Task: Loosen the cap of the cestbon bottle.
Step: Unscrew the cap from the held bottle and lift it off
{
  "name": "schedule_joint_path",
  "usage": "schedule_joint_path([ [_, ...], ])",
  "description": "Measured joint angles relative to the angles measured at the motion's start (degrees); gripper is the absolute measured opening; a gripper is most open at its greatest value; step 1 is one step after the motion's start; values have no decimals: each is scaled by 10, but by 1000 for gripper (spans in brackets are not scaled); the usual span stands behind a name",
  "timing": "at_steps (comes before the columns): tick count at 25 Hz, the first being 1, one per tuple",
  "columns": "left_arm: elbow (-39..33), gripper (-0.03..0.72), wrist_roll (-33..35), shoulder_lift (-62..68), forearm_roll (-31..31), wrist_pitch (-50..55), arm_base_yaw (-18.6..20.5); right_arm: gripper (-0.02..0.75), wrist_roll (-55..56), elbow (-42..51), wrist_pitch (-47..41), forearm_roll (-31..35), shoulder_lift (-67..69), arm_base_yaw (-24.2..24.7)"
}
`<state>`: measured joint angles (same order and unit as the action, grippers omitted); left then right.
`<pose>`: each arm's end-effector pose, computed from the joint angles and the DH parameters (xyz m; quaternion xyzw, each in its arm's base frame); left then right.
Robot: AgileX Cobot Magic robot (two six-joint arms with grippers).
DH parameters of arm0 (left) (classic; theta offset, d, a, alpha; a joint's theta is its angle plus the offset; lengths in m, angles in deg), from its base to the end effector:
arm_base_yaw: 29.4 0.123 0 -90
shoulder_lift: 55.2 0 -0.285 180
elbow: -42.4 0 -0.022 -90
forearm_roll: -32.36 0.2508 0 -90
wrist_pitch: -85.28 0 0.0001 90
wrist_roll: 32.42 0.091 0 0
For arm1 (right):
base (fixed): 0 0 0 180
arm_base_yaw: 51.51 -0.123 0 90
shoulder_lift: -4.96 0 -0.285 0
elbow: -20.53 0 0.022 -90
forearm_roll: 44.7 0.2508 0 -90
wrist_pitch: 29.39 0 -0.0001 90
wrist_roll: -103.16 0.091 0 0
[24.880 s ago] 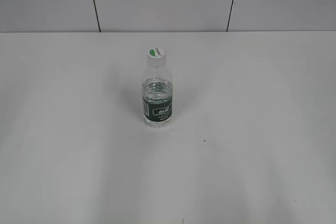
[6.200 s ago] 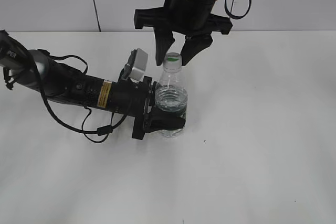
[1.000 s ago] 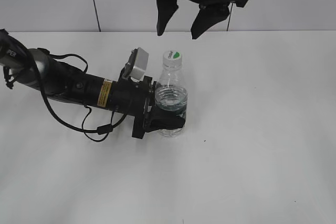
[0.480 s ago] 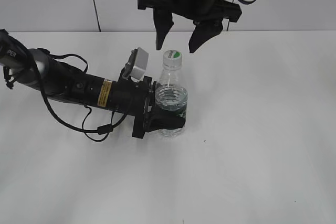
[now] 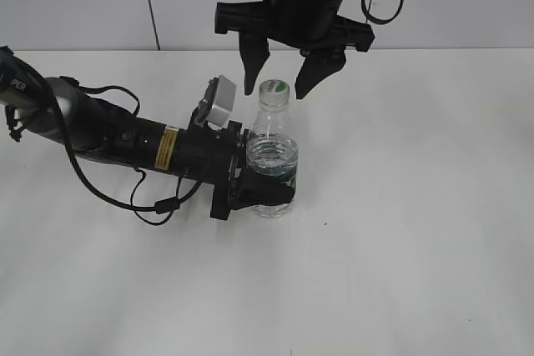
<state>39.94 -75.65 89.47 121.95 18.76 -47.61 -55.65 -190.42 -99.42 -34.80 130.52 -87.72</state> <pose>0.3609 -0.2065 0.0589 0.5590 0.5942 -0.4518 0.3611 0.3476 0.2727 0.2701 -0.1108 0.9813 0.1379 0.0763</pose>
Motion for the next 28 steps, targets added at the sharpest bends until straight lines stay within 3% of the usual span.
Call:
schedule_joint_path([
  [17, 0, 406, 0, 0, 0, 0, 0, 301, -8, 0, 0, 0, 0, 0],
  [24, 0, 406, -2, 0, -1, 0, 0, 298, -47, 0, 0, 0, 0, 0],
  [28, 0, 406, -2, 0, -1, 0, 0, 297, -150, 0, 0, 0, 0, 1],
])
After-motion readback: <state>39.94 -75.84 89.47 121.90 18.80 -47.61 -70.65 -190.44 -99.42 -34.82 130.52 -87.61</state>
